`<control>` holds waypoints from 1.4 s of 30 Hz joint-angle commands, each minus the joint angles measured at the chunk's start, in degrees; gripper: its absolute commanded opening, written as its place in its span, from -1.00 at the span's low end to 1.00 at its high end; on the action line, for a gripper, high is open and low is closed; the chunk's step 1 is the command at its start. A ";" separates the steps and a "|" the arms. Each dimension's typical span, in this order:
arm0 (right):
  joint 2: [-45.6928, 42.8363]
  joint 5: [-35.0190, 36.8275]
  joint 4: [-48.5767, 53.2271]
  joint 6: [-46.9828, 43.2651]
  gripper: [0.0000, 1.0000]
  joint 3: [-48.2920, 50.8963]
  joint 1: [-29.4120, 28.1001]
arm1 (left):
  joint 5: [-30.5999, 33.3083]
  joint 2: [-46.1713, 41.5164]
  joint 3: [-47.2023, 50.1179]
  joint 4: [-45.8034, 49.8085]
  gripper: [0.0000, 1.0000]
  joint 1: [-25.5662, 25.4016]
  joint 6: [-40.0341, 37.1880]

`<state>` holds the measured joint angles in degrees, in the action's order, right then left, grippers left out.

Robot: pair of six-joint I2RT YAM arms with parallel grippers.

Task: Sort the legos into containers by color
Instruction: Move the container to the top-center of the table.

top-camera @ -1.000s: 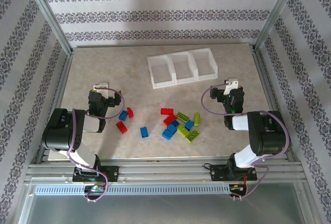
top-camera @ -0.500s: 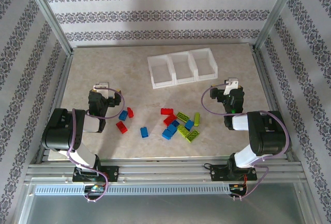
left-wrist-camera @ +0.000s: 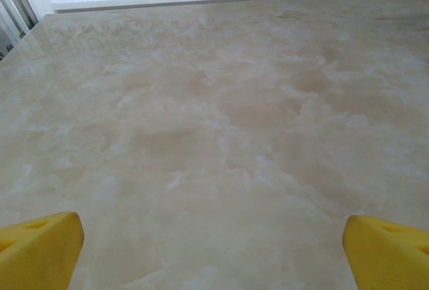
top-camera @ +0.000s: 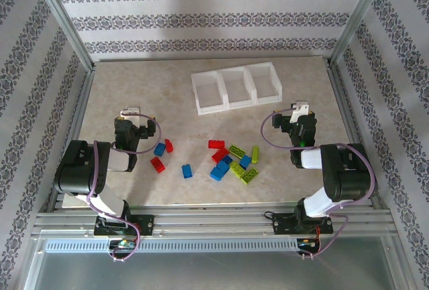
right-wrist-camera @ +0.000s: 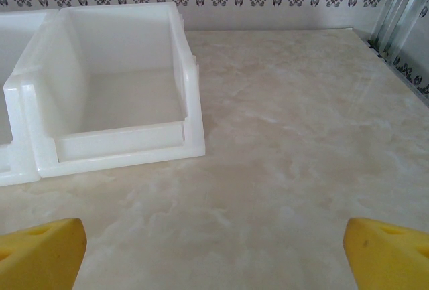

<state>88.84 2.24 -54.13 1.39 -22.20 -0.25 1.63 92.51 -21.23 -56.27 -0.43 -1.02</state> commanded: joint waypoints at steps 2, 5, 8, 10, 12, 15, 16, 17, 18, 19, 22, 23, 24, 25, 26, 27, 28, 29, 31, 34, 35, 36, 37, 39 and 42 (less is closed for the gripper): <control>-2.11 0.81 0.51 1.30 0.97 0.73 -0.37 | 1.99 -1.33 -0.52 0.88 0.99 -0.28 1.22; -3.97 1.13 1.04 1.34 0.97 1.18 -0.32 | 3.03 -3.55 -0.05 1.74 0.99 -0.27 1.58; -7.53 1.98 4.46 1.47 0.97 1.11 -0.36 | 3.96 -8.58 -0.36 6.91 0.99 -0.27 1.89; -9.97 2.77 7.27 1.34 0.97 0.84 -0.36 | 4.54 -12.29 -1.18 11.27 0.99 -0.28 2.07; -12.54 4.03 9.96 1.27 0.97 0.84 -0.30 | 5.03 -16.29 -2.57 17.23 0.99 -0.28 3.20; -17.47 6.47 15.18 1.16 0.97 0.88 -0.44 | 4.98 -21.74 -4.67 24.37 0.99 -0.29 7.13; -19.22 7.58 17.69 1.26 0.97 0.63 -0.45 | 5.09 -23.22 -5.43 26.67 0.99 -0.36 9.46; -20.98 8.48 20.16 1.34 0.97 0.33 -0.47 | 5.10 -24.50 -6.29 28.78 0.99 -0.32 11.91; -22.37 9.17 21.92 1.54 0.97 0.16 -0.53 | 4.52 -25.21 -7.35 31.20 0.99 -0.36 14.29; -24.07 9.97 23.66 1.96 0.97 0.14 -0.54 | 3.53 -25.73 -8.92 34.12 0.99 -0.44 16.60; -28.44 11.42 28.39 3.95 0.97 0.14 -0.70 | 1.14 -25.07 -13.04 39.01 0.99 -1.62 22.53; -29.78 12.01 30.52 4.83 0.97 -0.14 -0.80 | 1.28 -24.46 -14.14 39.75 0.99 -2.80 24.10; -30.90 12.61 32.75 5.71 0.97 -0.49 -0.95 | 1.76 -23.95 -15.02 40.13 0.99 -4.16 25.12; -32.01 13.24 35.55 6.64 0.97 -1.10 -1.02 | 2.64 -23.08 -16.34 40.78 0.99 -5.85 25.88; -33.03 13.98 38.29 7.59 0.97 -1.86 -1.06 | 3.85 -22.05 -17.81 41.84 0.99 -7.74 26.59; -33.75 14.40 40.94 8.27 0.97 -2.40 -1.13 | 4.83 -20.95 -19.16 42.90 0.99 -9.16 27.40; -34.46 14.55 43.49 8.90 0.97 -3.03 -1.23 | 5.53 -19.45 -20.92 44.26 0.99 -10.71 28.04; -35.14 14.46 45.59 9.28 0.97 -3.60 -1.29 | 6.35 -17.79 -22.79 45.75 0.99 -12.34 28.90; -35.94 14.27 49.43 10.22 0.97 -4.70 -1.41 | 8.12 -14.61 -25.89 47.99 0.99 -15.10 30.66; -36.22 14.27 54.83 11.62 0.97 -6.85 -1.59 | 10.89 -9.27 -30.76 50.97 0.99 -18.58 32.16; -36.28 14.28 56.72 12.15 0.97 -7.67 -1.68 | 10.94 -7.06 -32.69 52.10 0.99 -19.40 32.45; -36.12 14.21 58.22 12.63 0.97 -8.38 -1.68 | 10.65 -5.20 -34.25 52.98 0.99 -19.94 32.74; -36.03 14.35 59.79 13.16 0.97 -9.13 -1.81 | 10.08 -3.25 -36.06 53.65 0.99 -20.50 33.08; -35.84 14.46 62.39 14.19 0.97 -10.24 -2.01 | 9.05 -0.01 -38.72 53.77 0.99 -21.56 33.25; -35.73 14.65 65.38 15.32 0.97 -11.61 -2.51 | 8.77 4.32 -43.56 55.63 0.99 -23.09 32.70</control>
<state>53.34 15.57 4.91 13.91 -31.51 -1.78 9.72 94.74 -60.99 -4.99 -22.09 30.55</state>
